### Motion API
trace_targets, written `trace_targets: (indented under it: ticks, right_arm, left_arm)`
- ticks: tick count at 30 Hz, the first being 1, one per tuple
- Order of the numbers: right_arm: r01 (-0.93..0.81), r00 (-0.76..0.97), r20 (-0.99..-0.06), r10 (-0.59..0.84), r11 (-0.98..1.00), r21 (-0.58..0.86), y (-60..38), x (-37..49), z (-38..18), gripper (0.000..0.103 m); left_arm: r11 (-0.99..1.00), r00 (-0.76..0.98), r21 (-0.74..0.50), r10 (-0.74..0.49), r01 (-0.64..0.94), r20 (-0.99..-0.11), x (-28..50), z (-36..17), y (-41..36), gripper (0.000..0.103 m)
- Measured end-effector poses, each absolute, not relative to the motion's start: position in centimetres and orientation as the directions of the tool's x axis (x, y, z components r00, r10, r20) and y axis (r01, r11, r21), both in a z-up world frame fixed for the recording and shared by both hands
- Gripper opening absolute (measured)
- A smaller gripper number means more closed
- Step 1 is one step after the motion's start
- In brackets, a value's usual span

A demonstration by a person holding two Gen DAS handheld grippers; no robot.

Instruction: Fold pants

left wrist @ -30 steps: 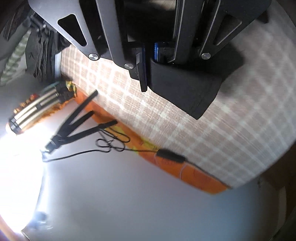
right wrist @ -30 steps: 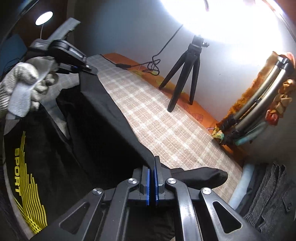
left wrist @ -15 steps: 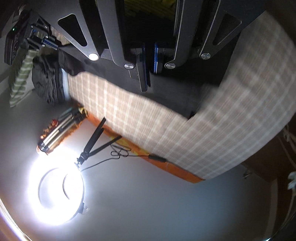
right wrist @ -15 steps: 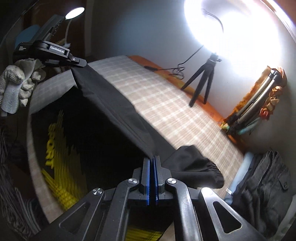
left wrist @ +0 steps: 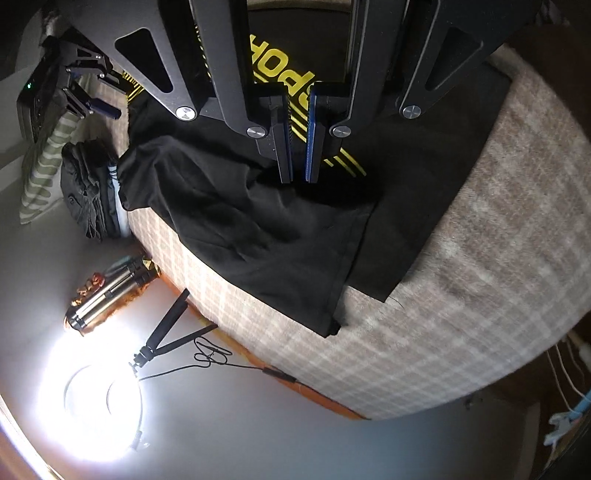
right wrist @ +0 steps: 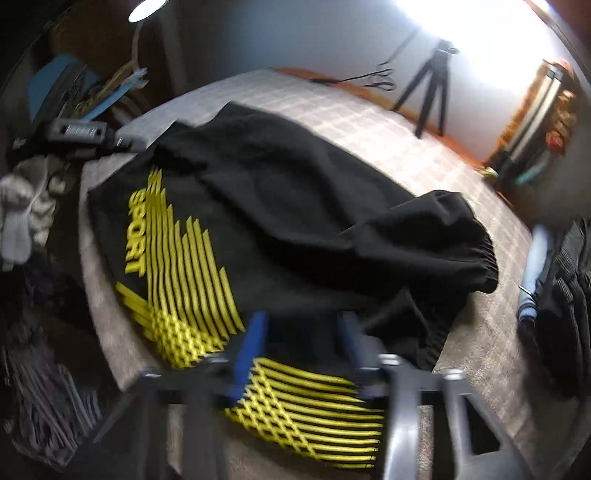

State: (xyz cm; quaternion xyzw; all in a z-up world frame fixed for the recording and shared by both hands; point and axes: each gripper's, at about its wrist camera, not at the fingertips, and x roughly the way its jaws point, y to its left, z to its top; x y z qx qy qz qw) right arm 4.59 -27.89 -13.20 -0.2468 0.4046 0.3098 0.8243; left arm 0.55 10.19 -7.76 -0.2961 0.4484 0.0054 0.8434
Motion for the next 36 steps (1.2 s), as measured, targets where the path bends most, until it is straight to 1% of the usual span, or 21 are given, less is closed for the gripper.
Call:
trace_targets:
  ticks: [1, 2, 3, 4, 6, 8, 10, 13, 15, 18, 21, 23, 24, 25, 26, 28, 29, 30, 31, 33, 36]
  right_arm:
    - [-0.691, 0.483, -0.810, 0.332, 0.713, -0.119, -28.2, 5.1, -12.9, 0.064]
    - [-0.673, 0.476, -0.806, 0.353, 0.736, -0.075, -28.5, 5.6, -12.6, 0.067]
    - [-0.634, 0.459, -0.798, 0.390, 0.773, 0.014, -29.1, 6.6, -12.3, 0.069]
    - [-0.603, 0.454, -0.791, 0.411, 0.795, 0.067, -29.5, 7.3, -12.2, 0.071]
    - [-0.501, 0.451, -0.779, 0.437, 0.846, 0.184, -30.2, 9.3, -12.0, 0.083]
    - [-0.413, 0.458, -0.773, 0.438, 0.875, 0.251, -30.6, 10.8, -12.3, 0.083]
    - [-0.300, 0.467, -0.770, 0.435, 0.897, 0.325, -31.2, 12.8, -12.8, 0.083]
    - [-0.157, 0.473, -0.758, 0.448, 0.890, 0.428, -31.9, 15.2, -13.7, 0.083]
    - [-0.105, 0.473, -0.760, 0.446, 0.885, 0.454, -32.1, 16.2, -14.2, 0.083]
    - [-0.053, 0.481, -0.771, 0.417, 0.892, 0.449, -31.7, 17.4, -14.5, 0.083]
    - [-0.033, 0.484, -0.786, 0.385, 0.906, 0.423, -31.1, 18.3, -14.2, 0.083]
    - [-0.029, 0.486, -0.795, 0.363, 0.916, 0.400, -30.7, 18.7, -14.0, 0.083]
    - [-0.028, 0.486, -0.802, 0.348, 0.923, 0.383, -30.7, 18.8, -13.9, 0.082]
    - [-0.025, 0.485, -0.809, 0.333, 0.929, 0.368, -30.5, 19.1, -13.8, 0.081]
    - [-0.023, 0.482, -0.812, 0.330, 0.931, 0.365, -30.6, 19.3, -13.9, 0.077]
    - [-0.022, 0.476, -0.812, 0.338, 0.928, 0.373, -30.9, 19.3, -14.0, 0.062]
    - [-0.021, 0.475, -0.811, 0.341, 0.926, 0.378, -31.1, 19.3, -14.0, 0.043]
    - [-0.020, 0.473, -0.808, 0.351, 0.921, 0.388, -31.3, 19.3, -14.2, 0.029]
    - [-0.021, 0.471, -0.800, 0.371, 0.912, 0.411, -31.6, 19.2, -14.3, 0.025]
    - [-0.026, 0.485, -0.776, 0.403, 0.894, 0.448, -32.4, 18.6, -14.3, 0.005]
    - [-0.034, 0.512, -0.745, 0.428, 0.877, 0.480, -33.1, 17.6, -13.8, 0.000]
  left_arm:
    - [0.822, 0.587, -0.499, -0.268, -0.273, -0.764, 0.9, -7.8, 10.3, 0.026]
    - [0.818, 0.581, -0.507, -0.280, -0.273, -0.764, 0.8, -7.9, 10.5, 0.036]
    - [0.804, 0.572, -0.524, -0.298, -0.282, -0.765, 1.1, -8.1, 10.7, 0.052]
    - [0.792, 0.565, -0.538, -0.312, -0.289, -0.764, 1.0, -8.3, 10.8, 0.053]
    - [0.769, 0.536, -0.558, -0.343, -0.312, -0.771, 1.4, -8.7, 10.9, 0.055]
    - [0.744, 0.517, -0.578, -0.368, -0.334, -0.773, 1.7, -9.2, 11.0, 0.057]
    - [0.711, 0.506, -0.605, -0.396, -0.359, -0.766, 2.1, -9.9, 11.1, 0.064]
    - [0.670, 0.505, -0.618, -0.397, -0.412, -0.767, 3.0, -11.0, 11.5, 0.065]
    - [0.631, 0.504, -0.633, -0.406, -0.449, -0.762, 3.5, -11.9, 12.1, 0.065]
    - [0.585, 0.548, -0.662, -0.395, -0.469, -0.737, 4.1, -11.9, 12.8, 0.065]
    - [0.581, 0.563, -0.661, -0.378, -0.474, -0.735, 4.7, -11.7, 12.6, 0.061]
    - [0.579, 0.570, -0.663, -0.372, -0.474, -0.733, 5.2, -11.7, 12.5, 0.037]
    - [0.588, 0.565, -0.660, -0.375, -0.468, -0.735, 5.6, -11.8, 12.2, 0.017]
    - [0.603, 0.564, -0.654, -0.373, -0.457, -0.737, 5.8, -11.9, 12.0, 0.010]
    - [0.617, 0.570, -0.649, -0.365, -0.444, -0.736, 5.9, -11.7, 11.9, 0.008]
    - [0.646, 0.590, -0.640, -0.344, -0.416, -0.731, 5.8, -11.1, 11.9, 0.006]
    - [0.650, 0.596, -0.640, -0.340, -0.411, -0.727, 5.9, -11.0, 12.0, 0.005]
    - [0.650, 0.607, -0.644, -0.337, -0.403, -0.720, 5.9, -10.7, 12.1, 0.004]
    - [0.650, 0.617, -0.649, -0.337, -0.394, -0.711, 6.0, -10.3, 12.4, 0.004]
    - [0.654, 0.634, -0.653, -0.329, -0.381, -0.700, 6.0, -9.6, 12.8, 0.003]
    - [0.663, 0.654, -0.656, -0.321, -0.361, -0.685, 5.9, -8.5, 13.4, 0.003]
